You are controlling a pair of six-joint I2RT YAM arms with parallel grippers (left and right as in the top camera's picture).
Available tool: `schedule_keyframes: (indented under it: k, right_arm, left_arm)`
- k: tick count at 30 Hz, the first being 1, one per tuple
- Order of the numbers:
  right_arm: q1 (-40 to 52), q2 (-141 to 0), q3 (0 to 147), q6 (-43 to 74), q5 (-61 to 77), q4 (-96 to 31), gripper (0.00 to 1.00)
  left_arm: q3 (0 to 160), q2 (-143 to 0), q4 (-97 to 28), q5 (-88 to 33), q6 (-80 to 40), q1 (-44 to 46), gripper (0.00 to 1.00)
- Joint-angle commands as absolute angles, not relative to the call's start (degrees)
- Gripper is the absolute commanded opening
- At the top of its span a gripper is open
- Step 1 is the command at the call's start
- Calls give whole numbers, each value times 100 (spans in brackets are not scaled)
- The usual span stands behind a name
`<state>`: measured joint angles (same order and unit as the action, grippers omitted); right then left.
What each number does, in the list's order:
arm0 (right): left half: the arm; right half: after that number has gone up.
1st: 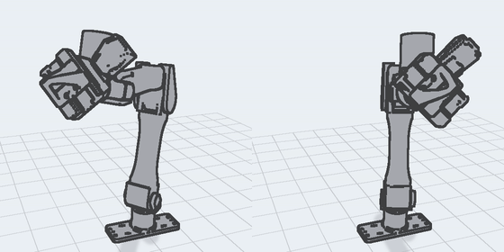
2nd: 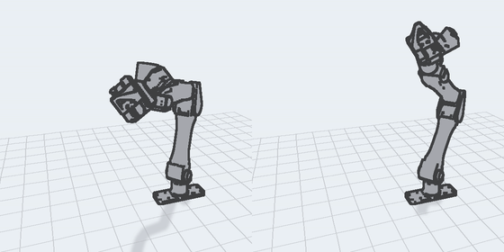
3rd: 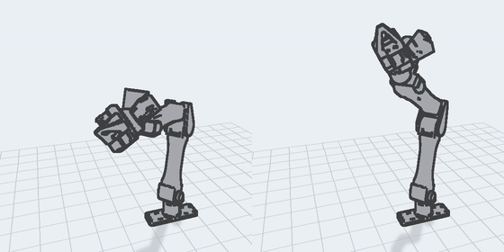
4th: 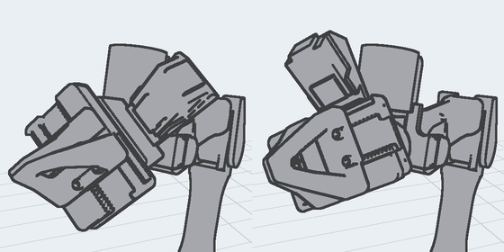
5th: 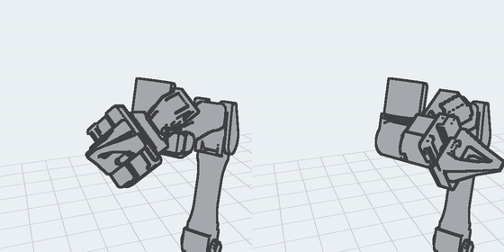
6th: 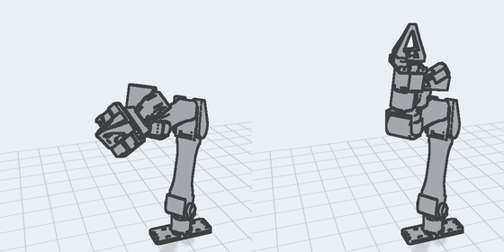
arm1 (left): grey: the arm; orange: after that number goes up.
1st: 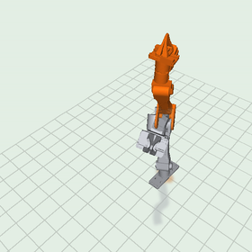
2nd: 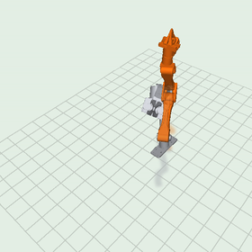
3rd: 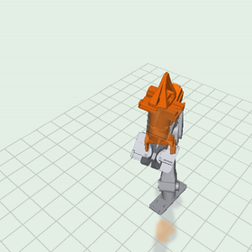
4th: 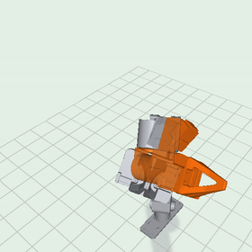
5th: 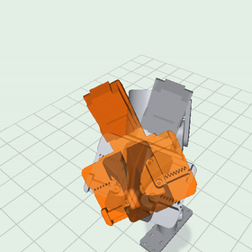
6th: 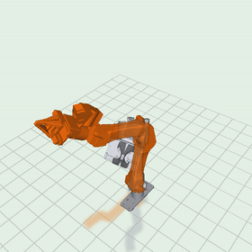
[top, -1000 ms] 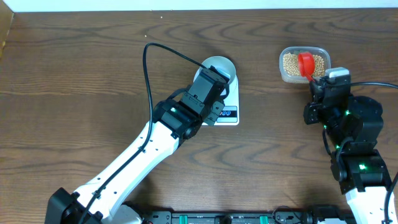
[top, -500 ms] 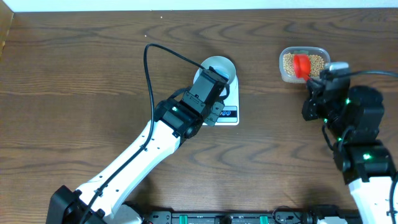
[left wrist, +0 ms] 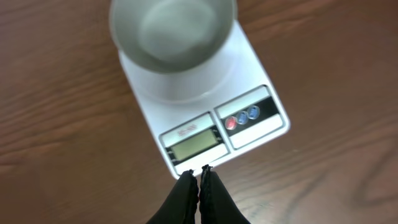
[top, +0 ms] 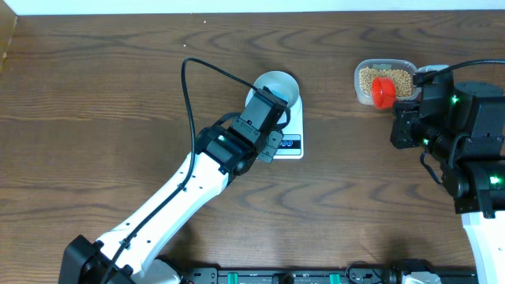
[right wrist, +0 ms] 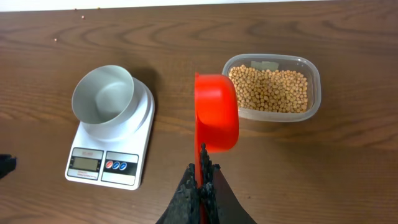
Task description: Scoop item into bowl and weigh 50g on scale
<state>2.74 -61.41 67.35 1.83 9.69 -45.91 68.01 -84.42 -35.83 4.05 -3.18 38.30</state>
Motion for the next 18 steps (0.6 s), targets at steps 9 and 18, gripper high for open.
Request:
schedule_keyframes:
  k: [9, 18]
  right_arm:
    - [213, -6469, 6862, -143, 1284, -4637, 1]
    - [215, -6558, 6858, -139, 1284, -4602, 1]
  left_arm:
    - [6836, -8995, -3642, -349, -633, 3806, 7]
    - [6836, -10370, -3151, -336, -628, 3806, 7]
